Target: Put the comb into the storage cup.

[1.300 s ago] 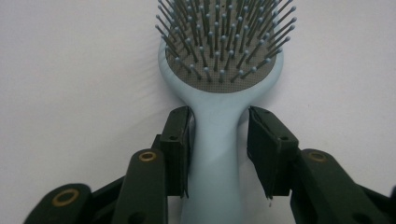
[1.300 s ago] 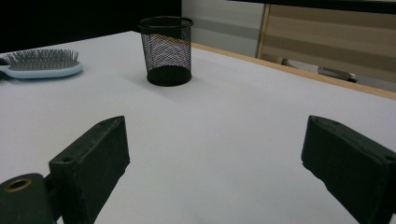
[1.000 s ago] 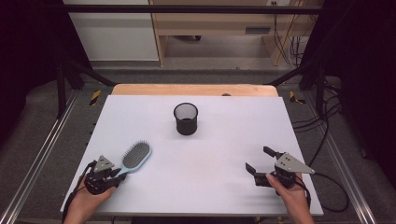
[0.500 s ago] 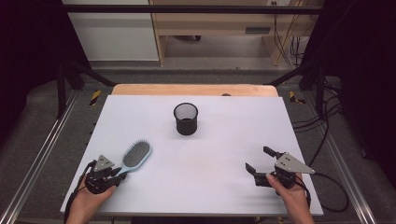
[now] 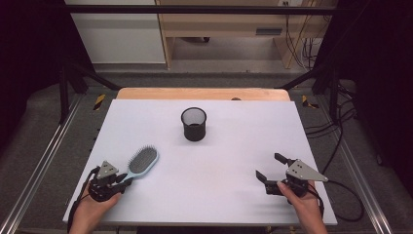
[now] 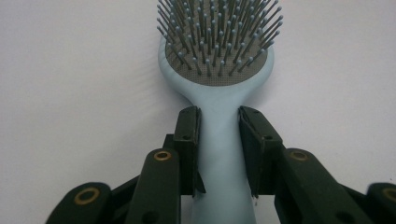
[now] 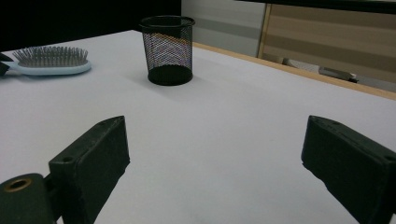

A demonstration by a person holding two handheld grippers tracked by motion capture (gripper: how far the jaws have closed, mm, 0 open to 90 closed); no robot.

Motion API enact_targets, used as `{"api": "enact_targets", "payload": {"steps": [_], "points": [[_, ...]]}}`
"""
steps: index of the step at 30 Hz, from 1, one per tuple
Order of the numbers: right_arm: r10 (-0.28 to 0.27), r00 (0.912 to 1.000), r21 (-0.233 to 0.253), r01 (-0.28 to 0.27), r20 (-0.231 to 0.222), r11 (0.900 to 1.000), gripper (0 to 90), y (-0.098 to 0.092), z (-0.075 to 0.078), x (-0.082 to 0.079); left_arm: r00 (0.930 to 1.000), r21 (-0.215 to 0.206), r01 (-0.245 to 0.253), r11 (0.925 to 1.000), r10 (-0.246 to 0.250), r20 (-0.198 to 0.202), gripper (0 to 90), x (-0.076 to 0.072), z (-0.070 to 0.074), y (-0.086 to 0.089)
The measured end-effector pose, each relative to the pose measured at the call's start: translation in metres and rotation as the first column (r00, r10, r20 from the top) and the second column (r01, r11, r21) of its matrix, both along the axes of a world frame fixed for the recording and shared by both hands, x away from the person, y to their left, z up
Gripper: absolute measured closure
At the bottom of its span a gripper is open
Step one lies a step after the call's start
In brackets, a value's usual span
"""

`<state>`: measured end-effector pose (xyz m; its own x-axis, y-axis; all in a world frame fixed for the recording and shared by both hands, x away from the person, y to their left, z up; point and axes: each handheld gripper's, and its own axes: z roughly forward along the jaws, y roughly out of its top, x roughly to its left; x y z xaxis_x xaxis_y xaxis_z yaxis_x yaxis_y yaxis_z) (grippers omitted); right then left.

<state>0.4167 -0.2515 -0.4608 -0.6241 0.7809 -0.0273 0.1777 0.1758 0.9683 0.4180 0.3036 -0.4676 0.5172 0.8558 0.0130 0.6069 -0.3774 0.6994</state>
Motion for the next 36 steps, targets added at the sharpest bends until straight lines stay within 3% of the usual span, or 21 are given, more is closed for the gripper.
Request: {"api": "enact_targets", "payload": {"steps": [11, 20, 26, 36], "points": [[0.003, 1.0000, -0.002, -0.003, -0.001, 1.000, 7.6, 0.0002, -0.0004, 0.0002, 0.9997, 0.010, -0.006, 0.9999, 0.006, -0.024, 68.6, 0.0018, -0.0035, -0.0020], [0.004, 1.0000, -0.004, -0.004, -0.004, 1.000, 7.5, 0.0006, -0.0007, 0.0003, 0.9998, 0.013, -0.022, 0.9997, 0.022, 0.002, 61.9, 0.0046, -0.0022, -0.0050], [0.005, 1.0000, -0.005, -0.005, -0.006, 1.000, 7.6, 0.0011, -0.0011, 0.0004, 0.9998, 0.028, -0.015, 0.9995, 0.015, -0.013, 57.1, 0.0071, -0.0054, -0.0074], [0.007, 1.0000, -0.011, -0.007, -0.006, 1.000, 7.5, 0.0018, -0.0014, 0.0007, 0.9997, 0.025, -0.018, 0.9995, 0.018, -0.013, 57.9, 0.0073, -0.0060, -0.0081]]}}
